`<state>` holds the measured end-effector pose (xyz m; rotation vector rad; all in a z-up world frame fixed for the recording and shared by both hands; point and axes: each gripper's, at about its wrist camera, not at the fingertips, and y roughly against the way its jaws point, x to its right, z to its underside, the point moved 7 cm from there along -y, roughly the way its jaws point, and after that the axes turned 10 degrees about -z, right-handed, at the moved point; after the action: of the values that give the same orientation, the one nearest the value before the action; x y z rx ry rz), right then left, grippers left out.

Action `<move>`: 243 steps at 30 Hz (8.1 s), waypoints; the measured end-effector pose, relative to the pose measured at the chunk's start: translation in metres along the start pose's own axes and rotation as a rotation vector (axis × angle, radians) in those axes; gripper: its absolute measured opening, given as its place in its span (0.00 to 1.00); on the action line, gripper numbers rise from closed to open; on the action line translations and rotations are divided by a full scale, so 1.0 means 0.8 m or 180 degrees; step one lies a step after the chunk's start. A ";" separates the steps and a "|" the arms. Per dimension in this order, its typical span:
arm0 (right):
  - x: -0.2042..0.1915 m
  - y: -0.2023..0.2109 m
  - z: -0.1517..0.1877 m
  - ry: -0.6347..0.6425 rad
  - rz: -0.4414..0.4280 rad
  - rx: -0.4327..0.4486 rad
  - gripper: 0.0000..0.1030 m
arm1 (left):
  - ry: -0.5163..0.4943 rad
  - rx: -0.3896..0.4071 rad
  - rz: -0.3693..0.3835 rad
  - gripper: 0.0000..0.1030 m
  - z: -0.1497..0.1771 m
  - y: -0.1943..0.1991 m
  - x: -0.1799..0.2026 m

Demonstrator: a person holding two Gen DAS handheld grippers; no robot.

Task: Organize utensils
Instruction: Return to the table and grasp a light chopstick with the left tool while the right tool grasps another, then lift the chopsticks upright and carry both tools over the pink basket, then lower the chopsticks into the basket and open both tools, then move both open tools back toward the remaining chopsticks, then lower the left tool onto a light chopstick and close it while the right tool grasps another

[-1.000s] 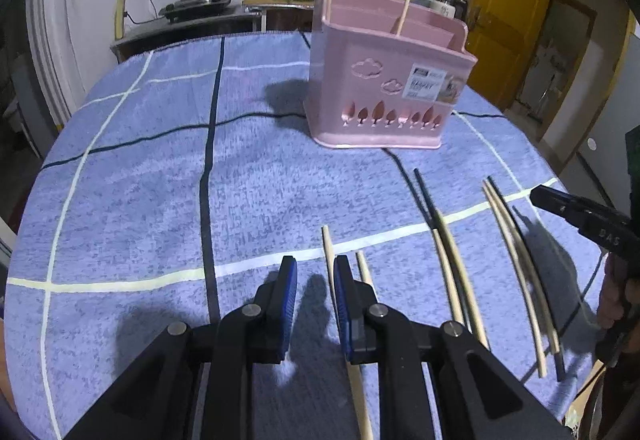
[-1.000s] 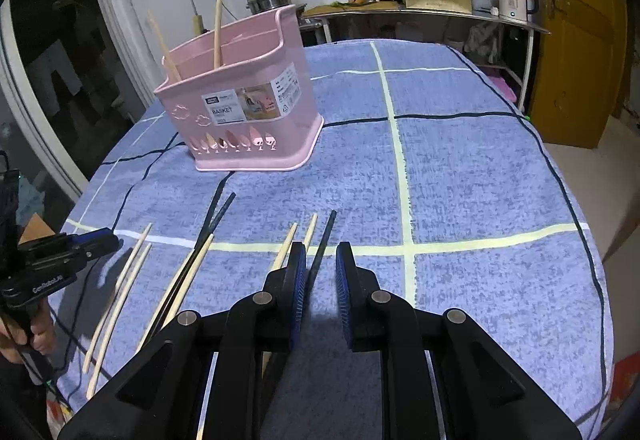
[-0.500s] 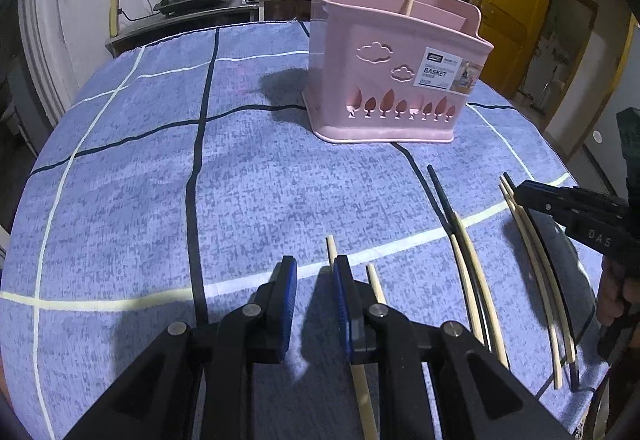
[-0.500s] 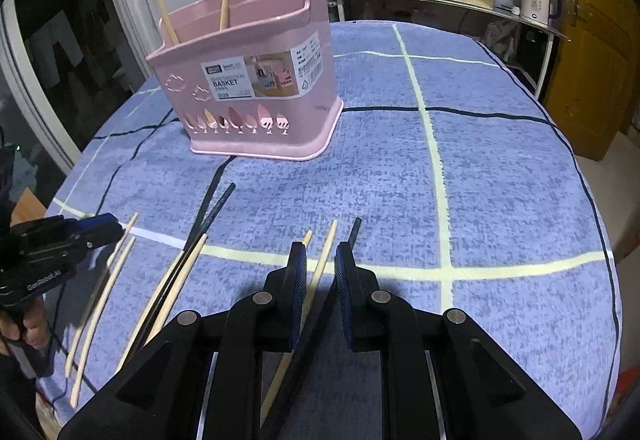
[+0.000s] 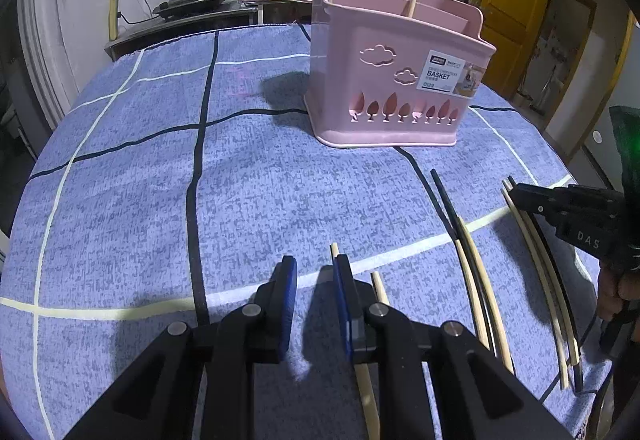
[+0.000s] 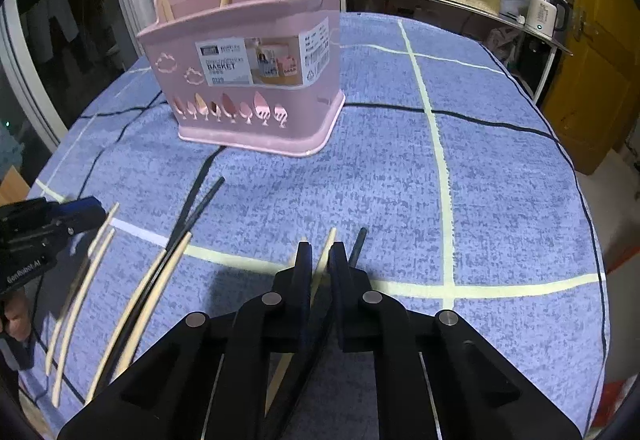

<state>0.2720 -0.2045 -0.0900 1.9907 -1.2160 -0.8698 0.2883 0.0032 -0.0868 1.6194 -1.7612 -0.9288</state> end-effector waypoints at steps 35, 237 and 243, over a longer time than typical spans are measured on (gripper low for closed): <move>-0.001 0.022 -0.015 -0.0047 -0.0050 0.0108 0.07 | -0.0212 0.0003 -0.0010 0.04 -0.023 0.021 0.018; -0.022 0.053 0.031 -0.0231 -0.0364 0.0411 0.16 | -0.0527 -0.0041 0.0004 0.32 -0.004 0.000 0.130; -0.027 0.034 0.023 -0.0157 -0.0254 0.0215 0.16 | -0.0415 -0.0058 -0.0017 0.09 -0.008 -0.001 0.106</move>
<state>0.2359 -0.1978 -0.0747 2.0953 -1.2153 -0.9333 0.2851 -0.0818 -0.0874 1.5843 -1.8302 -1.0714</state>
